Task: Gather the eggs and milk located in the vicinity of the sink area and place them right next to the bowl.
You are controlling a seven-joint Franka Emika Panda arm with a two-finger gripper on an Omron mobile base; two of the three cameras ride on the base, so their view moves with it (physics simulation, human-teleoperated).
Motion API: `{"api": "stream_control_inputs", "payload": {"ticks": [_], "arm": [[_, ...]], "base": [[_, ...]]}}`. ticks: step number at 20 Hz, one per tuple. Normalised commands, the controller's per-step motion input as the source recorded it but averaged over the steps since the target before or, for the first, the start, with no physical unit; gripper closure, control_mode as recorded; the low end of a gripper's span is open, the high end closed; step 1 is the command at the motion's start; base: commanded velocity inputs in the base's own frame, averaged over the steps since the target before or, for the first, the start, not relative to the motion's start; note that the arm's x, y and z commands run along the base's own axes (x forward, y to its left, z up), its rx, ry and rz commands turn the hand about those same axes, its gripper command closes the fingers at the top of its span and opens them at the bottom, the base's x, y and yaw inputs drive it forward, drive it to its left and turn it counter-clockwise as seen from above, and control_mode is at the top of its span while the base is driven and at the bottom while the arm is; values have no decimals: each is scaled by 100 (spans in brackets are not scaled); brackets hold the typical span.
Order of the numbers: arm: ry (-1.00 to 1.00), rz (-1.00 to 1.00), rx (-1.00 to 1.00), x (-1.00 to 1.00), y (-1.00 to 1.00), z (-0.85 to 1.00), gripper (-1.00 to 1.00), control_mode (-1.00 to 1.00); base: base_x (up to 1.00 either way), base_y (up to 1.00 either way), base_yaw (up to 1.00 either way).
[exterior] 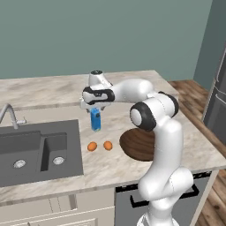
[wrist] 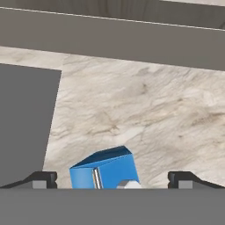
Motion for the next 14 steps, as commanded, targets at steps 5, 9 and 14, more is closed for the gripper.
{"api": "stream_control_inputs", "payload": {"ticks": [5,9,14], "arm": [[0,0,0,-11,0,0,-100,-100],[1,0,0,-19,0,-4,-100,-100],[0,0,0,0,0,0,-100,-100]], "base": [[0,0,0],[0,0,0],[0,0,0]]}}
